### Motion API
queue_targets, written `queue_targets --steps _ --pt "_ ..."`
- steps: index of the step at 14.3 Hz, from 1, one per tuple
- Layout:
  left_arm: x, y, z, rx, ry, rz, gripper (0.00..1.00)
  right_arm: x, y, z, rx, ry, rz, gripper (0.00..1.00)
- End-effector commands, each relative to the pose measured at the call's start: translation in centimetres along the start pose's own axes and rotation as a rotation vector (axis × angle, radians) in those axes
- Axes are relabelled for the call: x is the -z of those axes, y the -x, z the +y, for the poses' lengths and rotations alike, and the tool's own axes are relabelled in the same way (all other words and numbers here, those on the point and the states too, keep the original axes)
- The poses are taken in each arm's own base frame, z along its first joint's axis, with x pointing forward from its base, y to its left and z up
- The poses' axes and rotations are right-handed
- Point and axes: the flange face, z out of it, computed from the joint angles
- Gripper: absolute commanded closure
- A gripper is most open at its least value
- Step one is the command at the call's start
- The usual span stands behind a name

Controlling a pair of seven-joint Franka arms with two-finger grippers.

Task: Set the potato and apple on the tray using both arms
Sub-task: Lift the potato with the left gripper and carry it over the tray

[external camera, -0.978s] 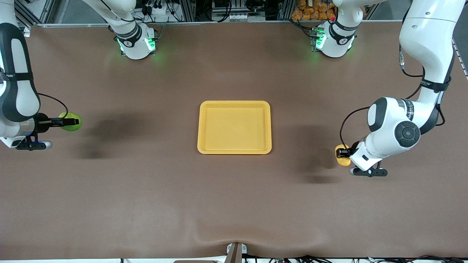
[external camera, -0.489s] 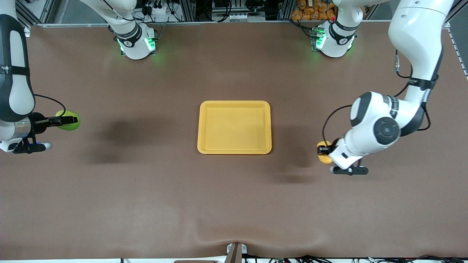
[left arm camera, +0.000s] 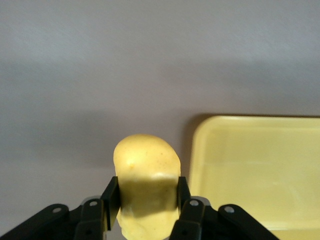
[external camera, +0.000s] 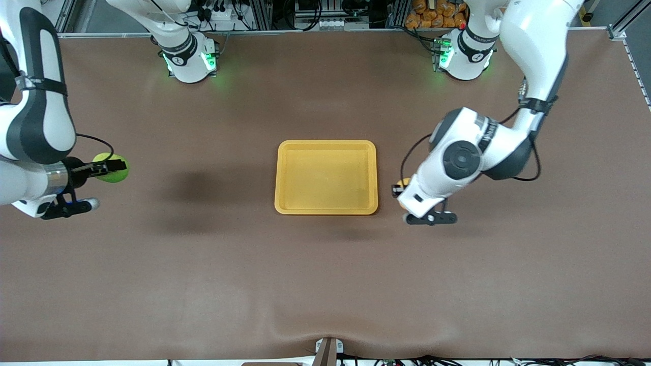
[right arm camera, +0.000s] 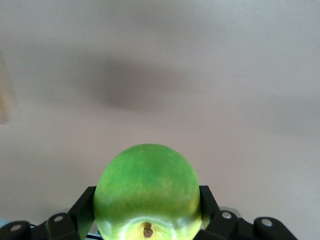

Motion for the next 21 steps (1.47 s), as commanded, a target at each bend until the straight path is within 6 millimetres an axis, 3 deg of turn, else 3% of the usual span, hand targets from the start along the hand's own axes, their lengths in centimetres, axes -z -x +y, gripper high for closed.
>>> queue_targets --steps 1,3,8,11,13,18,21 --pt "-1.7 1.1 2.7 0.017 -0.031 -0.021 1.00 1.1 0.6 -2.7 -0.032 -0.029 0.010 1.00" --pt "-3.4 4.1 8.7 -0.080 -0.073 -0.004 1.00 1.0 0.2 -4.9 -0.041 -0.031 0.008 1.00" --pt "-7.3 6.7 12.4 -0.132 -0.168 0.040 1.00 0.8 -0.3 -7.7 -0.048 -0.080 0.010 1.00" --pt "-9.9 6.8 12.5 -0.147 -0.202 0.035 1.00 0.4 -0.8 -11.3 -0.089 -0.055 0.006 1.00" --pt "-11.1 7.0 13.6 -0.130 -0.175 0.050 1.00 0.1 -1.0 -13.0 -0.109 -0.044 0.000 1.00" --pt "-11.2 6.8 13.8 -0.089 -0.165 0.056 1.00 -0.6 -1.6 -17.8 -0.135 -0.013 0.018 1.00" --pt "-11.8 6.8 13.8 -0.086 -0.169 0.048 0.82 -1.5 -2.0 -21.1 -0.172 -0.002 0.034 1.00"
